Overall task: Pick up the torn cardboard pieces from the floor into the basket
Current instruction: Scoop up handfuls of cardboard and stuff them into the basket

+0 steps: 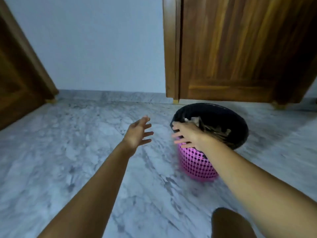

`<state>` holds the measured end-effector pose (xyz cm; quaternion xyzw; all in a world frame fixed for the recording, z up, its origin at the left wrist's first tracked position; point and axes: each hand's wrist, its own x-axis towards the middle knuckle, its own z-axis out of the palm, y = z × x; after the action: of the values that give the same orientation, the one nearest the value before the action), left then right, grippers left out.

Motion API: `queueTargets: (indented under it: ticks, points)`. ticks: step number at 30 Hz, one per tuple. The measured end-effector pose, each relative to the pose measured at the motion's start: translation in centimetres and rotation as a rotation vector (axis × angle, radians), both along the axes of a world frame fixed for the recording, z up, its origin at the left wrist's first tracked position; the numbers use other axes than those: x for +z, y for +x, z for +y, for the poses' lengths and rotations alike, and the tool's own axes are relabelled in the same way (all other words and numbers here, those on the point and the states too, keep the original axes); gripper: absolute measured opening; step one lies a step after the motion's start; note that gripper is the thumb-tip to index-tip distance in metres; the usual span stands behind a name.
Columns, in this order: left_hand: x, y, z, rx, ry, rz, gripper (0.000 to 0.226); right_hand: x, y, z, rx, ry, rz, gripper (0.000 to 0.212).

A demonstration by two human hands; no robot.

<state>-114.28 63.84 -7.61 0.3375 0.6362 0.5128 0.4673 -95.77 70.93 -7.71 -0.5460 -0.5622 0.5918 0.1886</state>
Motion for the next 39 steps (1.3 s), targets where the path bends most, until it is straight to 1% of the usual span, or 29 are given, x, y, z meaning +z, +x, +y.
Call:
queueTargets:
  ticks: [3,6,7,9,11,13,16,18,21,23,25,27,28,30,33,35,39]
  points:
    - [-0.1,-8.3,-8.7,0.162,-0.010,0.141,0.045,-0.4,-10.1,-5.5,0.227,0.048,-0.041,0.049]
    - [-1.6,-17.3,-19.2,0.355,-0.084,0.303,0.048,-1.6,-20.6,-12.7,0.456,0.102,-0.075,0.048]
    - [-2.3,-20.1,-23.1,0.419,-0.118,0.332,0.050,-2.2,-24.0,-15.5,0.533,0.121,-0.095,0.046]
    - [-3.7,-24.8,-31.2,0.541,-0.194,0.360,0.051,-3.3,-30.2,-21.8,0.684,0.140,-0.111,0.038]
    - [-4.5,-28.0,-39.0,0.632,-0.262,0.376,0.044,-4.2,-35.3,-28.6,0.828,0.145,-0.108,0.028]
    - [-5.5,-30.6,-46.1,0.694,-0.316,0.366,0.036,-5.0,-39.3,-35.0,0.974,0.197,-0.123,0.021]
    - [-7.0,-33.3,-55.0,0.759,-0.392,0.354,0.032,-7.2,-44.1,-42.9,1.181,0.309,-0.160,0.019]
    - [-8.2,-34.9,-59.9,0.792,-0.439,0.345,0.027,-8.7,-46.8,-47.3,1.315,0.402,-0.226,0.021]
    - [-9.9,-35.8,-64.1,0.781,-0.514,0.364,0.018,-10.6,-48.7,-50.9,1.425,0.461,-0.324,0.032]
    - [-11.5,-36.7,-66.4,0.776,-0.588,0.366,0.013,-12.6,-50.3,-52.9,1.520,0.502,-0.377,0.035]
    - [-13.1,-37.3,-67.8,0.780,-0.663,0.374,0.015,-14.6,-51.8,-54.1,1.588,0.552,-0.388,0.036]
    - [-15.1,-37.6,-68.7,0.803,-0.708,0.355,0.005,-16.2,-52.8,-55.1,1.659,0.594,-0.398,0.035]
    - [-16.2,-37.6,-69.1,0.805,-0.722,0.321,0.008,-17.1,-53.3,-55.4,1.696,0.624,-0.411,0.035]
    - [-19.0,-37.0,-69.7,0.824,-0.766,0.243,0.028,-19.0,-54.5,-55.8,1.794,0.711,-0.438,0.038]
    - [-22.1,-35.6,-70.4,0.855,-0.876,0.163,0.044,-21.1,-56.4,-56.2,1.930,0.800,-0.469,0.043]
    - [-22.7,-35.1,-70.5,0.870,-0.940,0.140,0.049,-21.4,-57.5,-56.2,1.989,0.816,-0.475,0.044]
    - [-21.5,-35.5,-70.8,0.917,-1.030,0.150,0.047,-20.2,-59.9,-55.9,2.058,0.857,-0.477,0.051]
